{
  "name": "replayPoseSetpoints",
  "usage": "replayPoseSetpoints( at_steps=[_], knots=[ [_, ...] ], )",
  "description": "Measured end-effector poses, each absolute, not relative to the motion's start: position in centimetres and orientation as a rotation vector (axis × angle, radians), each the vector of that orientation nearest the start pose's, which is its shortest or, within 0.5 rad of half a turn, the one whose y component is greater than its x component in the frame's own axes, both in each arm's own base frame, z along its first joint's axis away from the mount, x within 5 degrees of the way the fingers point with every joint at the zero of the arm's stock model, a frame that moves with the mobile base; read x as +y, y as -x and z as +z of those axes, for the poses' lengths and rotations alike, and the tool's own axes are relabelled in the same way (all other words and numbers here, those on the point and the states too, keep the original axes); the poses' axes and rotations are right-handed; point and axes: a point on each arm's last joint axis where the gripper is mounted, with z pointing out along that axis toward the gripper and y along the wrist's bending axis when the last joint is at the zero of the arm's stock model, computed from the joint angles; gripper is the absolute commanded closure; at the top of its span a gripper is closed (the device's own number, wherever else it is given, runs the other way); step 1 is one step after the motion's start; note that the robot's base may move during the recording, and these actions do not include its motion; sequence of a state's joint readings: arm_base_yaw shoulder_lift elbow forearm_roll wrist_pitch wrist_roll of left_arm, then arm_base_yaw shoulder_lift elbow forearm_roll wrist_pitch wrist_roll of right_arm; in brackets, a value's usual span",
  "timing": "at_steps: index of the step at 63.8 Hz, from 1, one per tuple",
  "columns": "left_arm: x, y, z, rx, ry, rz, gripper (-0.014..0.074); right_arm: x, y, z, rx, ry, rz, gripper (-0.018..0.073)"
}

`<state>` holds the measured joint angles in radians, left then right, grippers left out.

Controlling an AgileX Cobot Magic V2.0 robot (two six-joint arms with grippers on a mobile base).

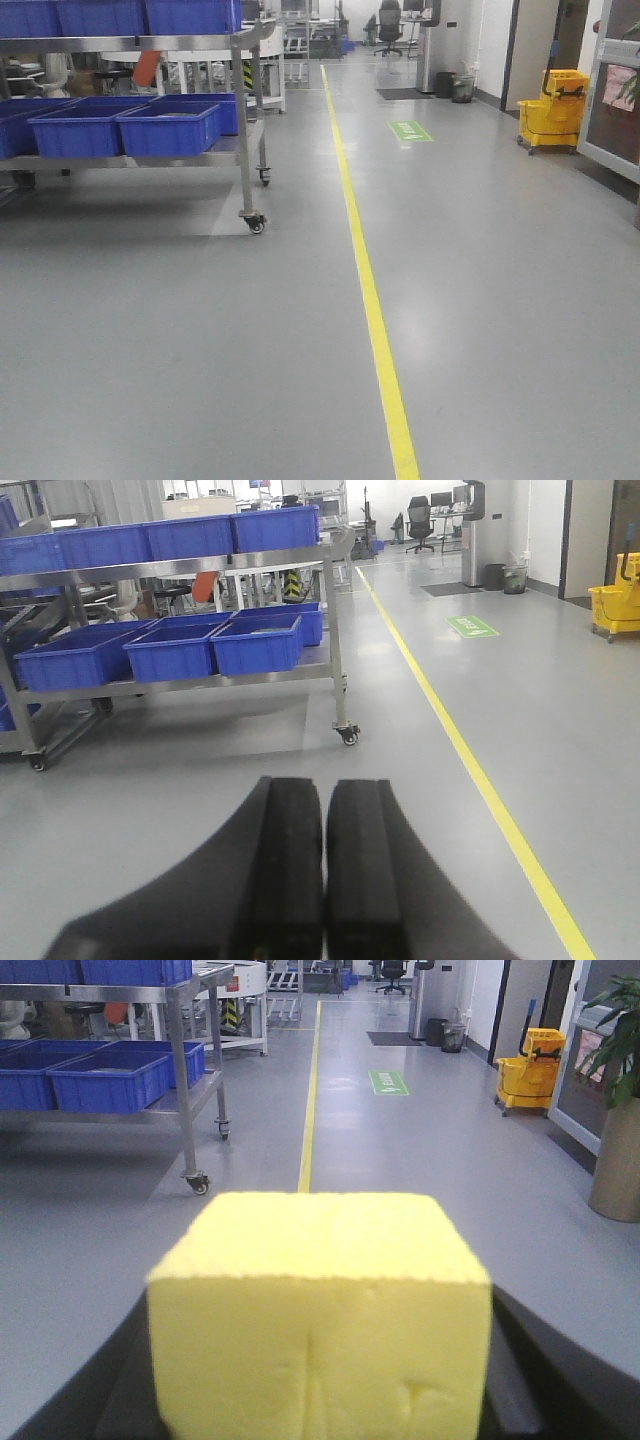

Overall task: Place yellow foam block on left shelf second layer
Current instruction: 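Drive the base along the aisle past the bin shelves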

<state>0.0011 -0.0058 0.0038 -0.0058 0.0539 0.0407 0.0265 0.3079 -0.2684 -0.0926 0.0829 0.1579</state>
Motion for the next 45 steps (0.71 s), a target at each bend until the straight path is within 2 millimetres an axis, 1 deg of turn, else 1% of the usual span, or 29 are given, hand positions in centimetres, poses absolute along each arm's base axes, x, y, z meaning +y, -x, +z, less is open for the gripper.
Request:
replayPoseSetpoints(
  at_steps=[45],
  knots=[
    [0.0, -5.61, 20.73, 1.535, -0.026, 0.028, 0.0472, 0.15, -8.29, 27.61, 1.606, -0.037, 0.065, 0.0096]
  ],
)
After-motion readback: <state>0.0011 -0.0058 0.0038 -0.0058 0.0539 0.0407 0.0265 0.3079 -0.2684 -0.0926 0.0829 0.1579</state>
